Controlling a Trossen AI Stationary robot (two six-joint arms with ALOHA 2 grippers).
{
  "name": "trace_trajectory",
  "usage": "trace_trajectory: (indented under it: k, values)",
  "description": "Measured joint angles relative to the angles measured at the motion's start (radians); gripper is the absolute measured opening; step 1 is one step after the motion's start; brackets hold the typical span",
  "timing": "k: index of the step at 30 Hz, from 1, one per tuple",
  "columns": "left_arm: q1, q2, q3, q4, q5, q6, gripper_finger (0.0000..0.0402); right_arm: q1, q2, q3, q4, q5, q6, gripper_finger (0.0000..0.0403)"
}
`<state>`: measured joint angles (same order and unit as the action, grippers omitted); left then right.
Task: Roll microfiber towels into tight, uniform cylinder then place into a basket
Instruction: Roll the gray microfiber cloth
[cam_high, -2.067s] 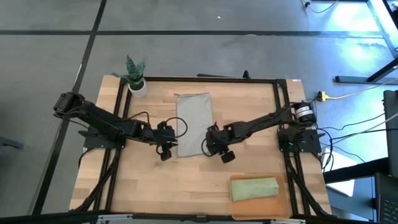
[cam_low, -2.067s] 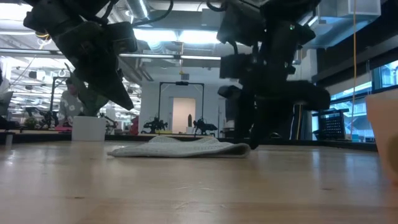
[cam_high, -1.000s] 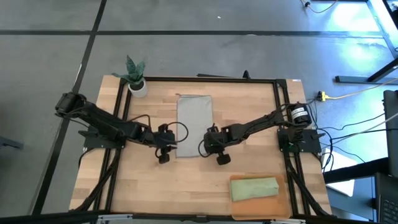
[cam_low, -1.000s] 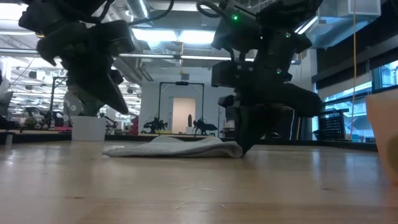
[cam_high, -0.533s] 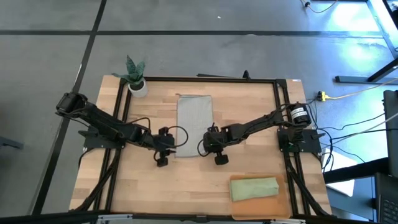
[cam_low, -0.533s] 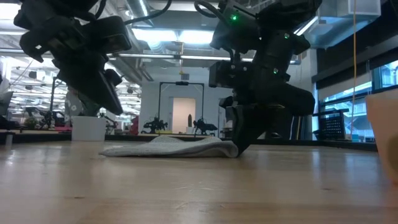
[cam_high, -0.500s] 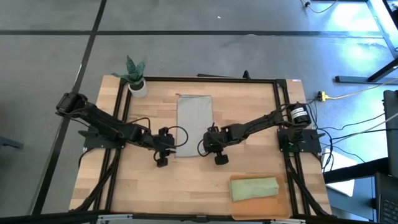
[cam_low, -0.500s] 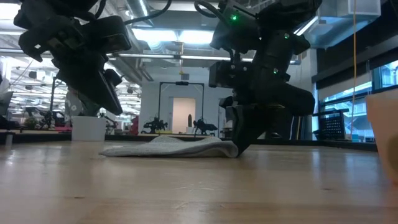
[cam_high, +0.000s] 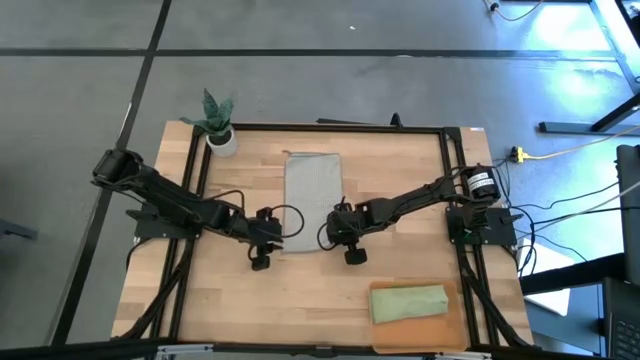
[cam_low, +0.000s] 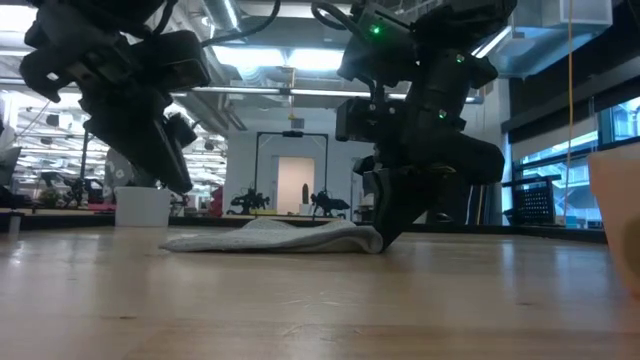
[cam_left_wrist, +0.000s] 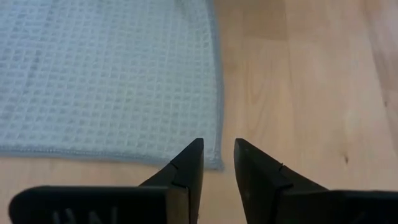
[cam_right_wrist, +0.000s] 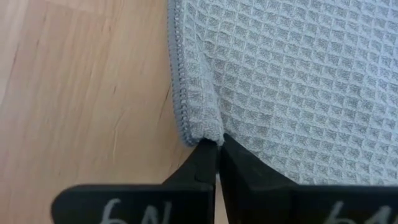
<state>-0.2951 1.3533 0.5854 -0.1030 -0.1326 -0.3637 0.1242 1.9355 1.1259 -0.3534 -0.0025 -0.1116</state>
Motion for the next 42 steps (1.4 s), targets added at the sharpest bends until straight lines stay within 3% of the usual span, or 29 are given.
trace_trajectory:
  k: [11,24,42]
  values:
    - [0.000,0.000,0.000,0.001,-0.004,-0.004,0.0034,0.000,0.000,0.000,0.000,-0.007,-0.002,0.0009]
    - [0.000,0.009,0.000,0.029,-0.017,0.027,0.0102,-0.032,0.001,-0.001,0.008,-0.058,-0.001,0.0009]
    - [-0.017,0.182,0.000,0.114,-0.084,0.087,0.0099,-0.037,0.002,-0.001,0.024,-0.055,0.001,0.0010]
